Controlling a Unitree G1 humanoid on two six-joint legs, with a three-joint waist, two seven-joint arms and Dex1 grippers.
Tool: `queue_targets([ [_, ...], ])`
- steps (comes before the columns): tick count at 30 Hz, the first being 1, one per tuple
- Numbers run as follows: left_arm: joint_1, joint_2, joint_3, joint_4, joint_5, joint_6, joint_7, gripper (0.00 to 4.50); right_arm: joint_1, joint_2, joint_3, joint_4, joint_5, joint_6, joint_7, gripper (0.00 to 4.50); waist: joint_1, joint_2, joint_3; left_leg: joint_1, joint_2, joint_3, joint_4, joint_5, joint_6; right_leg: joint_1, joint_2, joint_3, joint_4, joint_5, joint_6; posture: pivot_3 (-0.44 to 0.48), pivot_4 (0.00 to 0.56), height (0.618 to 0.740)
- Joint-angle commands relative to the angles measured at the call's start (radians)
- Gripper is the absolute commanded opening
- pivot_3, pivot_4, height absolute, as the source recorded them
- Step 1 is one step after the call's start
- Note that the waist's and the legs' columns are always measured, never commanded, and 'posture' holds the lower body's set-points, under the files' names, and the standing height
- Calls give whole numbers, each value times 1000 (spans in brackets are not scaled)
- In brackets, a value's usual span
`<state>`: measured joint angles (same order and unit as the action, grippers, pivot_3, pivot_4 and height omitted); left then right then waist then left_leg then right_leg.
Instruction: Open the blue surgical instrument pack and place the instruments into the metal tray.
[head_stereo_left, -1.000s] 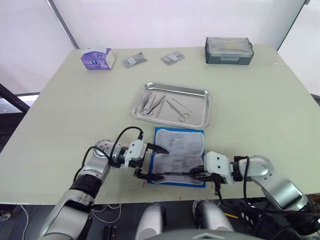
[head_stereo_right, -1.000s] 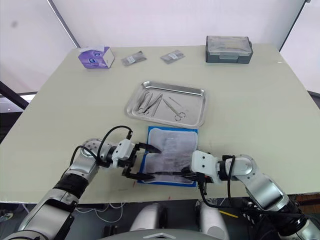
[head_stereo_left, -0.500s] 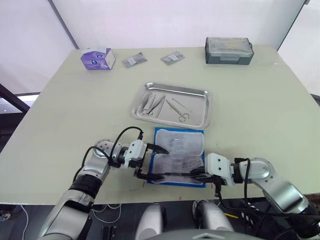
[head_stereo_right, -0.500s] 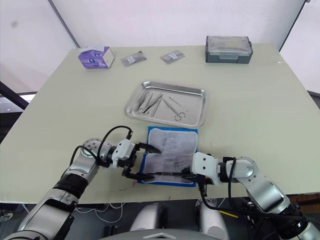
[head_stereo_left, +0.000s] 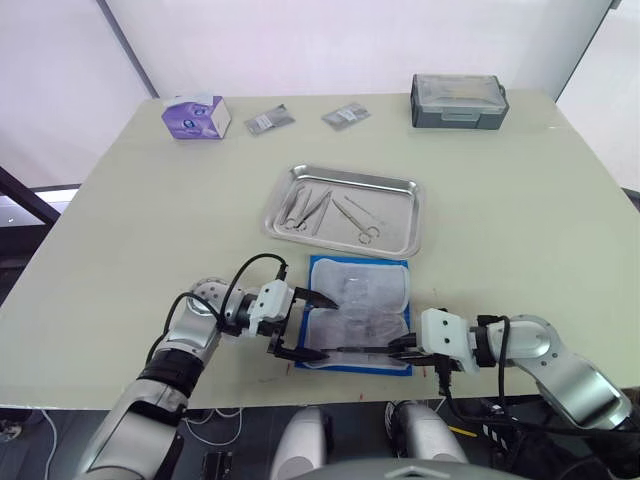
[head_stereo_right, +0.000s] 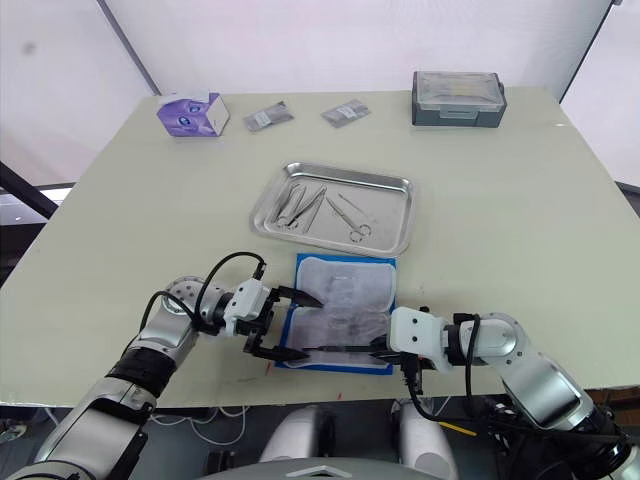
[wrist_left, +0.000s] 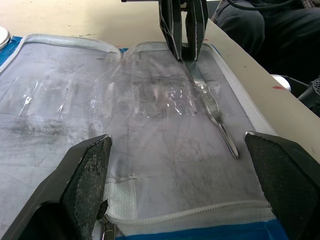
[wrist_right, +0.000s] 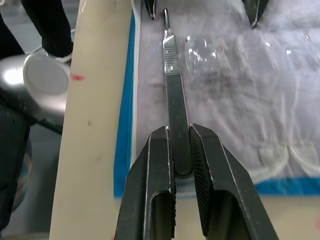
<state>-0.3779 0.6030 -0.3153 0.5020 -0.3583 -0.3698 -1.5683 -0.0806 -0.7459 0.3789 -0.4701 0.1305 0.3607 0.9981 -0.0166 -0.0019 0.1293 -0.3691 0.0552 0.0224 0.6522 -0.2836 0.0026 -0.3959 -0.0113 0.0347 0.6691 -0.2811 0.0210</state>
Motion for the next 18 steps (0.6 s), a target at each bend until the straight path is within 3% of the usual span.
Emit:
queue_targets([
  [1,64,5,-73,57,43,31,-46,4500,19,-28,-23,-36,14,-15,22,19,0,0,0,0,0,0,0,0,0,0,0,0,0,0,0,0,150,731],
  [18,47,0,-80,80,41,23,-46,4500,114,-129,-151,-99,82,-31,50,19,2,0,0,0,0,0,0,0,0,0,0,0,0,0,0,0,150,731],
])
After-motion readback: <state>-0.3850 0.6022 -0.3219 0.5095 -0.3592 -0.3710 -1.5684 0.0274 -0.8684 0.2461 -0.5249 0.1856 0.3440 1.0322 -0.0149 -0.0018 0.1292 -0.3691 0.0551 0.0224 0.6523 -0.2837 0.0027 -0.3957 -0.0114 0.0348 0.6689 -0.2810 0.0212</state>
